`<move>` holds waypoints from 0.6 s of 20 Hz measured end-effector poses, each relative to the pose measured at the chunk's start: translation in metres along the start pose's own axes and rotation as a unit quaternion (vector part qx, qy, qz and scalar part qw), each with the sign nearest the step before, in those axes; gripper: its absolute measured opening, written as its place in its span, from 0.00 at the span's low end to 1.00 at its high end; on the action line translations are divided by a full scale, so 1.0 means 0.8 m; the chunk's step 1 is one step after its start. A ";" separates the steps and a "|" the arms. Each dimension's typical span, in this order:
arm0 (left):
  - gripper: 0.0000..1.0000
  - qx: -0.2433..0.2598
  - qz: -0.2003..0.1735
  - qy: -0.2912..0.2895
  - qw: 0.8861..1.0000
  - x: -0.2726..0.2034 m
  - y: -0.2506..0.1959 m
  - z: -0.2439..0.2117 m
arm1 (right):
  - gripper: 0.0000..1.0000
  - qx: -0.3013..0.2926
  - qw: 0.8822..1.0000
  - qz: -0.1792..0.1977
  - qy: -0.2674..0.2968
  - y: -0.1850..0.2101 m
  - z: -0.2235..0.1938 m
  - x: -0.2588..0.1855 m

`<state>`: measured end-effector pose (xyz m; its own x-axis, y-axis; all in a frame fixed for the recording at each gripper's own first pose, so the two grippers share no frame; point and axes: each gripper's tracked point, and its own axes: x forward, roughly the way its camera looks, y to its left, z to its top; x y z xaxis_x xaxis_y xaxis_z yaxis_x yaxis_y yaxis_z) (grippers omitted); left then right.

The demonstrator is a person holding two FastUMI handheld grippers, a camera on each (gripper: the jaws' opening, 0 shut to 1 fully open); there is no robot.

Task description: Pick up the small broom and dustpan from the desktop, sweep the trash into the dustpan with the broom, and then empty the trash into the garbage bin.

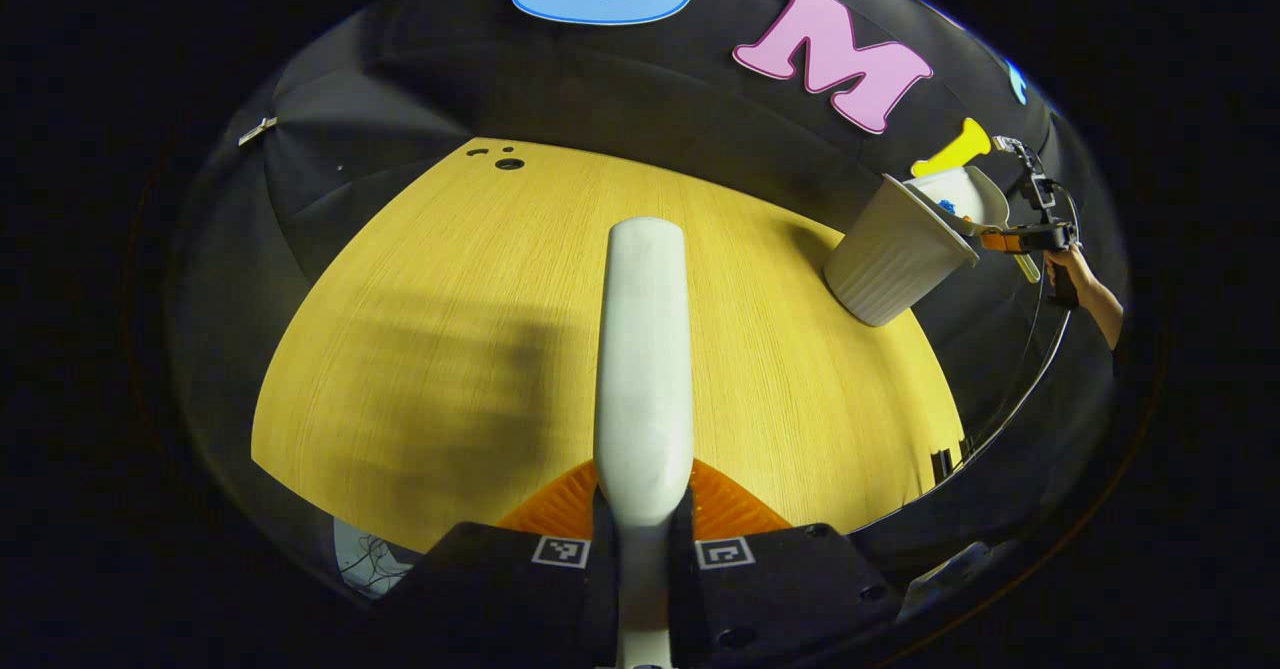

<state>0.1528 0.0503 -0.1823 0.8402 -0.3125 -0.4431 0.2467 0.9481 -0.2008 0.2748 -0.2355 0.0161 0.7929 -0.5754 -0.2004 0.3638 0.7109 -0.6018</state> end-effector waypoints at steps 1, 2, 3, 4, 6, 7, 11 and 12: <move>0.24 -0.001 0.001 -0.001 1.000 0.001 0.000 0.001 | 0.34 -0.019 1.000 -0.013 -0.006 -0.001 0.003 0.003; 0.24 -0.002 0.000 -0.002 1.000 0.000 0.000 0.002 | 0.34 -0.037 0.999 -0.027 -0.012 -0.003 0.004 0.006; 0.23 -0.003 0.001 -0.002 1.000 -0.001 -0.001 0.003 | 0.34 -0.054 0.998 -0.038 -0.017 -0.004 0.004 0.004; 0.24 -0.002 0.001 -0.002 1.000 -0.002 -0.002 0.004 | 0.34 -0.070 0.996 -0.047 -0.020 -0.004 0.005 0.003; 0.25 -0.001 0.002 -0.002 1.000 -0.002 -0.002 0.006 | 0.34 -0.100 0.993 -0.065 -0.023 -0.008 0.003 0.007; 0.25 -0.001 0.002 -0.001 1.000 -0.002 -0.002 0.008 | 0.34 -0.113 0.990 -0.075 -0.025 -0.011 0.003 0.005; 0.23 -0.005 0.001 0.004 1.000 -0.002 -0.003 0.007 | 0.34 -0.180 0.976 -0.114 -0.039 -0.028 0.009 -0.017; 0.24 -0.005 0.000 0.007 1.000 -0.002 -0.003 0.007 | 0.34 -0.198 0.971 -0.126 -0.045 -0.031 0.012 -0.021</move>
<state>0.1536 0.0488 -0.1765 0.8337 -0.3126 -0.4552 0.2410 0.9477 -0.2094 0.2571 -0.2391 0.0420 0.7487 -0.6611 0.0488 0.3494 0.3310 -0.8766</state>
